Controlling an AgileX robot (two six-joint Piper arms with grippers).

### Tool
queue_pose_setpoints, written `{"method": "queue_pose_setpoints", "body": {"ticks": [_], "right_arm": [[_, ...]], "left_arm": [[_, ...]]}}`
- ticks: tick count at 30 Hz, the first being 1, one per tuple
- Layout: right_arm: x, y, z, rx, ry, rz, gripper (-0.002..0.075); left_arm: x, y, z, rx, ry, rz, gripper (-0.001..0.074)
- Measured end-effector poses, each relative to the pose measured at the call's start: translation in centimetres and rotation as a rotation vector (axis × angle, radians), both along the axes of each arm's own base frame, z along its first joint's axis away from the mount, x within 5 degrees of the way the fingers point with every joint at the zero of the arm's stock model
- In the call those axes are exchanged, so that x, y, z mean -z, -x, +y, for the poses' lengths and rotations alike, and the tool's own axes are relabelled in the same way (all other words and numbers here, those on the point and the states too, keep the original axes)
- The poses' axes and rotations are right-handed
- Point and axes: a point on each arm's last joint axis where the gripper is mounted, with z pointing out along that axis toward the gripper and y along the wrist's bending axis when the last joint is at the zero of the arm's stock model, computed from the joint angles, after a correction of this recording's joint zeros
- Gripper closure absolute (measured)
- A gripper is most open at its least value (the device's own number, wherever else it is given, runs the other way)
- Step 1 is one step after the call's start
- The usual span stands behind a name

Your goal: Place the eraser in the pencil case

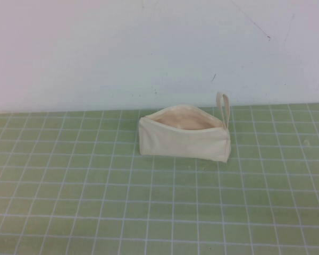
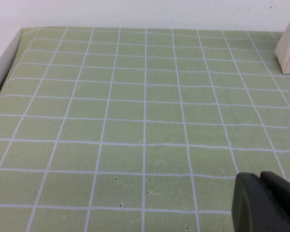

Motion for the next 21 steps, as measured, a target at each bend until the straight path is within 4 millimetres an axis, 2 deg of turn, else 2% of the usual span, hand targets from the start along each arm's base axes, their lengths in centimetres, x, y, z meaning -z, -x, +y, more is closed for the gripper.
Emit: {"method": "queue_pose_setpoints", "body": {"ticks": [4, 7, 10, 15, 18, 19, 21], "right_arm": [[-0.1, -0.1, -0.7, 0.026, 0.061, -0.058, 0.0727], [-0.2, -0.1, -1.9, 0.139, 0.071, -0.092, 0.0727], [0.5, 0.3, -3.3, 0.281, 0.078, -0.129, 0.0727], [3.1, 2.0, -4.8, 0.455, 0.062, -0.242, 0.0727], [5.4, 2.8, -5.1, 0.506, 0.056, -0.289, 0.0727], [6.9, 3.1, -5.2, 0.52, 0.051, -0.305, 0.0727], [8.5, 3.0, -5.1, 0.529, 0.038, -0.285, 0.0727]], "left_arm": [[0.0, 0.0, 0.0, 0.0, 0.0, 0.0, 0.0736], [0.0, 0.0, 0.0, 0.0, 0.0, 0.0, 0.0736], [0.0, 0.0, 0.0, 0.0, 0.0, 0.0, 0.0736], [0.0, 0.0, 0.0, 0.0, 0.0, 0.0, 0.0736], [0.0, 0.0, 0.0, 0.0, 0.0, 0.0, 0.0736], [0.0, 0.0, 0.0, 0.0, 0.0, 0.0, 0.0736], [0.0, 0.0, 0.0, 0.0, 0.0, 0.0, 0.0736]]}}
